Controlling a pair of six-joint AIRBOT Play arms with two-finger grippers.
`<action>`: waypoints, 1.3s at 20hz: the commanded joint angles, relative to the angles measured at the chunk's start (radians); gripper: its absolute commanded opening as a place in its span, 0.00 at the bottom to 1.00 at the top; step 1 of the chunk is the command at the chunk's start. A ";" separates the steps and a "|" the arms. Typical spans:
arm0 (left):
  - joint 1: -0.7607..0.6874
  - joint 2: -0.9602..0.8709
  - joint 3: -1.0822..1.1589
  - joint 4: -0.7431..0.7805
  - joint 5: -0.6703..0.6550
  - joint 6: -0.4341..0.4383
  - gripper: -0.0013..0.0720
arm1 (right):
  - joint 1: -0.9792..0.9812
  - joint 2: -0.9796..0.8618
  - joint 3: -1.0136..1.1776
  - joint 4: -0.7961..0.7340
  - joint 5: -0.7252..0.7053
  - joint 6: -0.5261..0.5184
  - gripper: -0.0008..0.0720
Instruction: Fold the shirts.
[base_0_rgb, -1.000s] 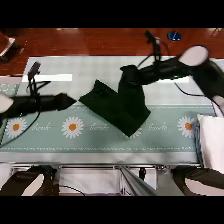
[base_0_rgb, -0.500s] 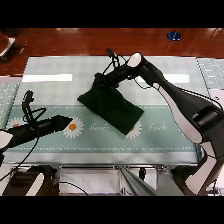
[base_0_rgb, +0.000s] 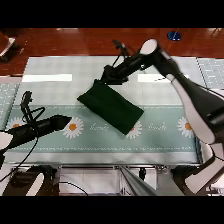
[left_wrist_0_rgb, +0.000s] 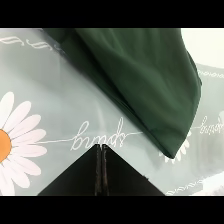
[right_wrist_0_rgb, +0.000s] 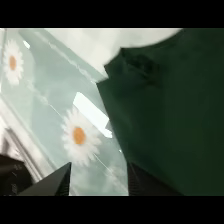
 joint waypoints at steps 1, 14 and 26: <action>0.001 0.001 0.000 -0.017 0.002 -0.004 0.04 | -0.076 0.219 -0.050 -0.489 0.198 0.002 0.56; 0.001 0.000 0.000 -0.026 0.060 -0.004 0.04 | -0.301 1.060 -1.532 0.001 -0.675 0.327 0.56; 0.001 -0.007 0.000 -0.027 0.066 -0.004 0.04 | -0.122 0.426 -1.224 0.280 -0.582 -0.059 0.51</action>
